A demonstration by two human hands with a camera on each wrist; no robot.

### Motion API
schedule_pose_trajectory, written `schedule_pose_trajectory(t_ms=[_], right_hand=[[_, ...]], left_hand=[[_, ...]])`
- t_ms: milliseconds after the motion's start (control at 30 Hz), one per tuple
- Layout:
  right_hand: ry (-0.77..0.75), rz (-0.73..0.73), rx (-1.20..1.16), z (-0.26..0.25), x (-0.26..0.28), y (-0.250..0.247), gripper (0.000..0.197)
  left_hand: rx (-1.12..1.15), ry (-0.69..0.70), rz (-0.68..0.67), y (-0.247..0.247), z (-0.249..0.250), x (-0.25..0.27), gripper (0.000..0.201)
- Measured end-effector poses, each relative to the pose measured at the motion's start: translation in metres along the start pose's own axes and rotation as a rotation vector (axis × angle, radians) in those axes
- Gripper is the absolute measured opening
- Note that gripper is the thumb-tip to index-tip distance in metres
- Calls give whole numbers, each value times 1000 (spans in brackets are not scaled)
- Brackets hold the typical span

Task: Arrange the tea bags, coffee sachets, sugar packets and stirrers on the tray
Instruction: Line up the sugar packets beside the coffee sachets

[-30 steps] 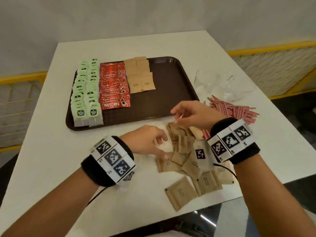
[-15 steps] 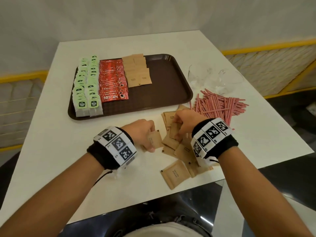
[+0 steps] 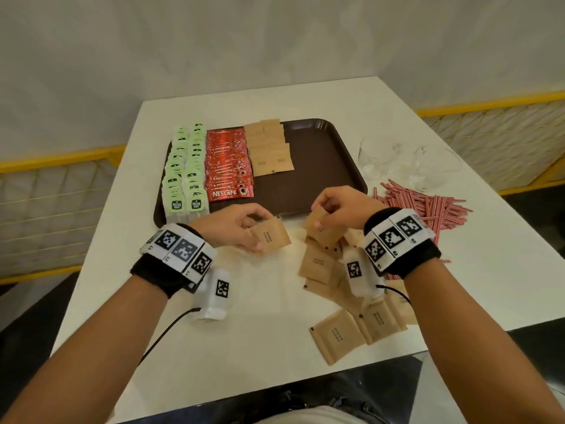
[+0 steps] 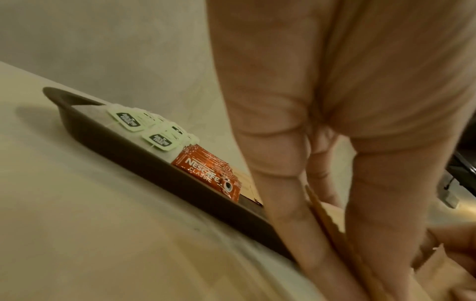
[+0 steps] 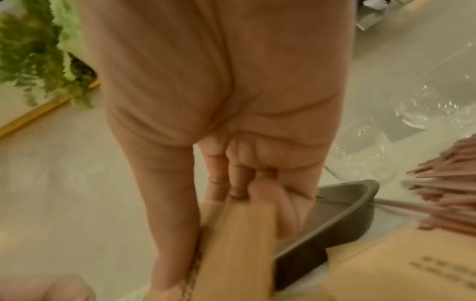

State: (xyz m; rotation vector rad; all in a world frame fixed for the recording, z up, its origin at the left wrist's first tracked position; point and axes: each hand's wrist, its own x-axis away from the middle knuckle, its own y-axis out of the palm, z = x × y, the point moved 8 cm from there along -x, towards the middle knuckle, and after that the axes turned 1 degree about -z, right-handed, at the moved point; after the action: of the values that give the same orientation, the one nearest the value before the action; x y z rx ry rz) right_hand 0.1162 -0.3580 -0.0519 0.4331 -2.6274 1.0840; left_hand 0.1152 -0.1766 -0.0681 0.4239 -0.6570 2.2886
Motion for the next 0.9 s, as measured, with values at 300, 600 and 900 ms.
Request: schedule_pose_trajectory(t_ms=[300, 600, 900], right_hand=[[-6, 19, -324, -16, -39, -19, 16], [84, 63, -380, -13, -97, -37, 16], [162, 54, -244, -10, -159, -38, 29]], left_hand=[[118, -83, 140, -52, 16, -16, 26], [-310, -29, 191, -101, 56, -78, 29], [-581, -116, 300, -122, 57, -141, 19]])
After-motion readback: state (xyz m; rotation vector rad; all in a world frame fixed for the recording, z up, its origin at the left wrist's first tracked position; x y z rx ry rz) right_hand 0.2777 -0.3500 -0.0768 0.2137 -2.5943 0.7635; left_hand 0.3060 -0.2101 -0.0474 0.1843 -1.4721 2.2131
